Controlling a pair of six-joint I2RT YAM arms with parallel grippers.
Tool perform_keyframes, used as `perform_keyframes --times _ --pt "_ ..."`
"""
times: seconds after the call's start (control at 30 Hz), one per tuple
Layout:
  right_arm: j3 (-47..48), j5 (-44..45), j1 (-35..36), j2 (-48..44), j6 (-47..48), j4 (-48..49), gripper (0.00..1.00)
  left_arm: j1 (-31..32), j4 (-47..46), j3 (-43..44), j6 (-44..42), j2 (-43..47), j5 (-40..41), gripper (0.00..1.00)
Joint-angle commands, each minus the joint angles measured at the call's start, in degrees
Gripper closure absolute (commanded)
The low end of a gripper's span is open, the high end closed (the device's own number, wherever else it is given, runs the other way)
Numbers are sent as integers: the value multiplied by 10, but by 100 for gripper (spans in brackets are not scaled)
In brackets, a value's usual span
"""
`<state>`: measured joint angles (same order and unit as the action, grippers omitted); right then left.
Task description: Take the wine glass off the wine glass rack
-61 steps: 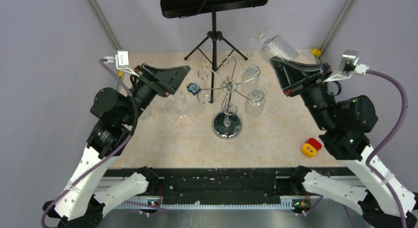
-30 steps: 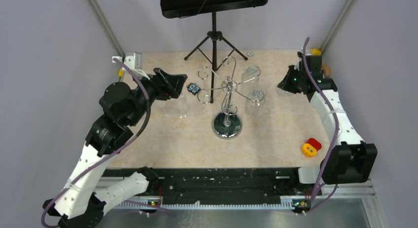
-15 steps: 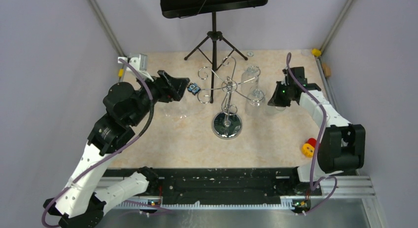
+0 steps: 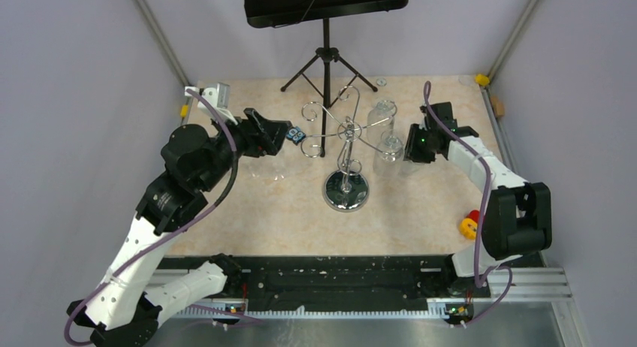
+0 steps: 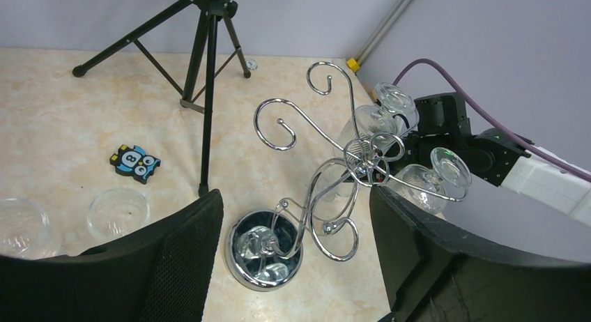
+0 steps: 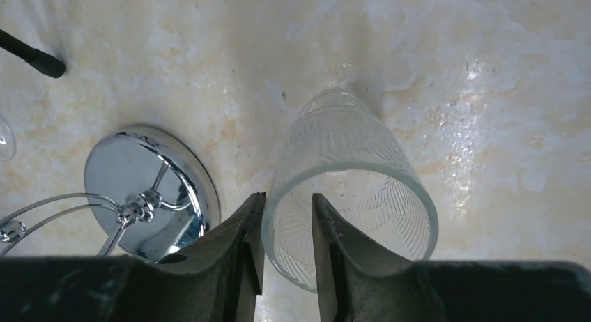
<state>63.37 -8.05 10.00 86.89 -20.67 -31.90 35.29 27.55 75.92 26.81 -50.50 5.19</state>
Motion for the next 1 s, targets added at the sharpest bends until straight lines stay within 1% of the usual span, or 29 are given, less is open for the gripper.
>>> perform_keyframes --times 0.0,0.2,0.33,0.53,0.57,0.63,0.7,0.83,0.9,0.97 --pt "23 10 5 -9 8 15 67 -1 -14 -2 -11 4 -4 20" --pt "43 -16 5 -29 7 15 64 -2 -17 -7 -11 8 0 19" --pt "41 -44 5 -67 -1 35 61 -2 -21 -13 -10 11 1 19" --pt "53 -17 6 -130 -23 24 58 -2 -25 -15 -5 13 1 19" --pt "54 -8 6 -150 -35 23 57 -1 -27 -15 -4 14 1 19" --pt "47 14 6 -188 -60 34 50 -1 -28 -15 -2 15 1 19" --pt "32 35 6 -237 -87 53 46 -2 -29 -13 3 16 2 19" --pt "15 51 6 -324 -140 81 40 -1 -41 -13 5 19 -1 19" --pt "17 33 6 -354 -165 84 39 -1 -49 -13 6 20 -6 19" --pt "17 -15 6 -369 -199 99 38 -2 -57 -14 7 18 -16 19"
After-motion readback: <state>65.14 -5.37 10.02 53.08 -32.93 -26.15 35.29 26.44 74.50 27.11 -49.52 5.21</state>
